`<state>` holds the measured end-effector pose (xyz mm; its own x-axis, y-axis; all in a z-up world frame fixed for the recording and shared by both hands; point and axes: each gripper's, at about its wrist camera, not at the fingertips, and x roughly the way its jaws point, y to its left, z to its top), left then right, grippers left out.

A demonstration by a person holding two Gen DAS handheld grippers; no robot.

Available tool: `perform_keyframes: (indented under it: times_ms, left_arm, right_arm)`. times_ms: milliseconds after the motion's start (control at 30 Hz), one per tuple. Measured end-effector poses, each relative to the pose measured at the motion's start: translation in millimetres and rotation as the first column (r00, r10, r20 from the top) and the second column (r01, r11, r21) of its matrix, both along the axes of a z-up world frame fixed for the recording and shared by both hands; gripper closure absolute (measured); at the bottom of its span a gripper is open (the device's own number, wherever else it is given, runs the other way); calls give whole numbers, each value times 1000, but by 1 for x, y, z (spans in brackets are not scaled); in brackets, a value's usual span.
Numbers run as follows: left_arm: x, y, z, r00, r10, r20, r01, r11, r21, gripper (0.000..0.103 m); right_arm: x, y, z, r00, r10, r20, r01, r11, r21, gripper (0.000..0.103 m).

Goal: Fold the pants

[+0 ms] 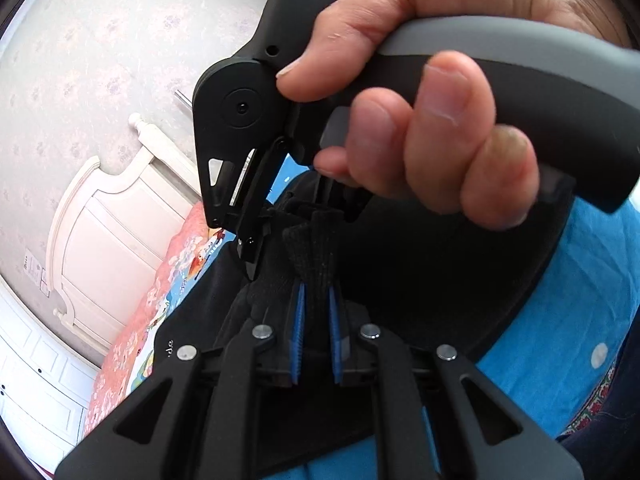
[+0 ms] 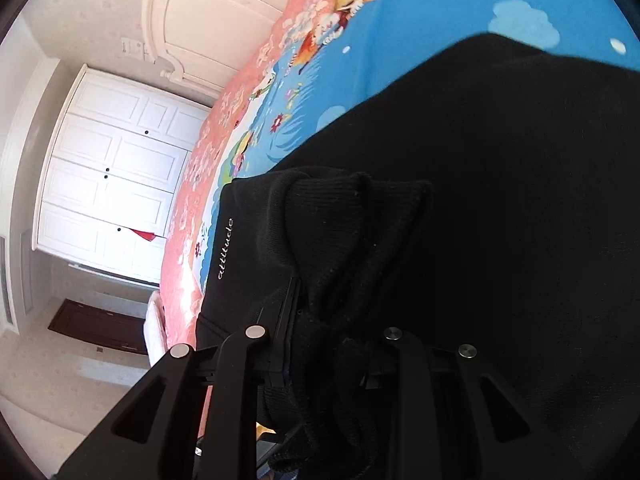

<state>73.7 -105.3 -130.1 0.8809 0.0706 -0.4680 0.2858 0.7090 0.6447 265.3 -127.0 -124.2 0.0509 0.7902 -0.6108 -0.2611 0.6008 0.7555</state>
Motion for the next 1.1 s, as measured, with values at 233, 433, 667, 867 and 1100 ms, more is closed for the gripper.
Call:
perform_keyframes:
  times_ms: [233, 433, 667, 867, 1100]
  left_arm:
    - [-3, -4, -6, 996, -29, -87, 19, 993, -113, 63]
    - [-29, 45, 46, 994, -19, -108, -30, 902, -430, 45]
    - [-33, 203, 74, 935, 294, -200, -345, 613, -710, 84]
    - [-20, 251, 19, 849, 308, -429, -527, 551, -647, 101]
    - [-26, 242, 21, 861, 320, -396, -506, 617, -603, 101]
  right_arm:
    - [5, -1, -10, 1000, -20, 3, 20, 1000, -19, 80]
    - [5, 3, -5, 999, -23, 22, 24, 998, -59, 81]
    - [-2, 2, 8, 999, -32, 40, 36, 995, -88, 81]
    - [-5, -1, 7, 999, -30, 43, 34, 993, -111, 81]
    - [-5, -2, 3, 997, -41, 64, 51, 986, -156, 81]
